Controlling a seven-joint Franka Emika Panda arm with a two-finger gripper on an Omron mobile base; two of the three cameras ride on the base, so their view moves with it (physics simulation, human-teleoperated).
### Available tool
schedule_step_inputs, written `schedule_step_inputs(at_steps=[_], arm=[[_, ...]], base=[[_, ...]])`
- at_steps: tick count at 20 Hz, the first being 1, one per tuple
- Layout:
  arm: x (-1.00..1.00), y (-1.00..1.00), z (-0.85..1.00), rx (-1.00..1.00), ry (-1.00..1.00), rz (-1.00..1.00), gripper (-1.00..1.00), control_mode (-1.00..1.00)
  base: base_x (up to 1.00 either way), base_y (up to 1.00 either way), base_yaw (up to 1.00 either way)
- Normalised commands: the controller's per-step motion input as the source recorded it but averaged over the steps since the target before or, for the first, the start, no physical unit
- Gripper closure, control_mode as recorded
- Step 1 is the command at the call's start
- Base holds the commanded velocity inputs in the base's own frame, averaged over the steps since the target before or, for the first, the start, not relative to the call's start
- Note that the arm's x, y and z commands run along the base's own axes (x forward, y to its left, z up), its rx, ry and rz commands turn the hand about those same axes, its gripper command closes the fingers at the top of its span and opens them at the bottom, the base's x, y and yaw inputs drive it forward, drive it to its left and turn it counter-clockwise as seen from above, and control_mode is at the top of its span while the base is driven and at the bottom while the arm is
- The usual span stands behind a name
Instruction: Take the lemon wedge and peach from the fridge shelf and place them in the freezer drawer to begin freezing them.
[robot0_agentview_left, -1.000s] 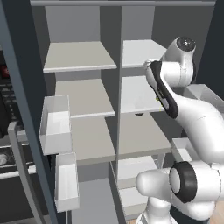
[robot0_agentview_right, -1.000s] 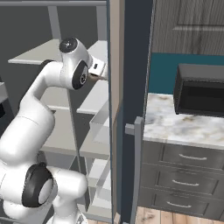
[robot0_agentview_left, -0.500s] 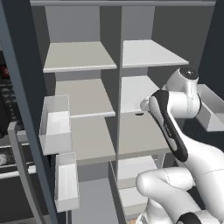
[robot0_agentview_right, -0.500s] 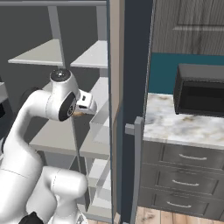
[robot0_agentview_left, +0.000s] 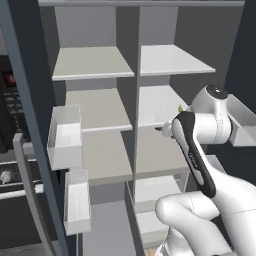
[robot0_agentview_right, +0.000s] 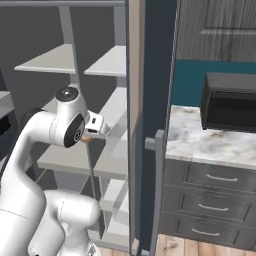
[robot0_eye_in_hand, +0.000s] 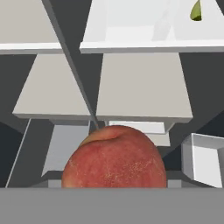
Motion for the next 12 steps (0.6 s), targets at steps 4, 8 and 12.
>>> schedule_step_inputs(at_steps=[4, 8, 12], arm=[[0.0, 0.0, 0.0, 0.0, 0.0, 0.0, 1.0, 1.0], [0.0, 0.0, 0.0, 0.0, 0.0, 0.0, 1.0, 1.0], [0.0, 0.0, 0.0, 0.0, 0.0, 0.0, 1.0, 1.0]], base=[[-0.48, -0.03, 0.16], [-0.34, -0.11, 0.18], [-0.26, -0.31, 0.19]])
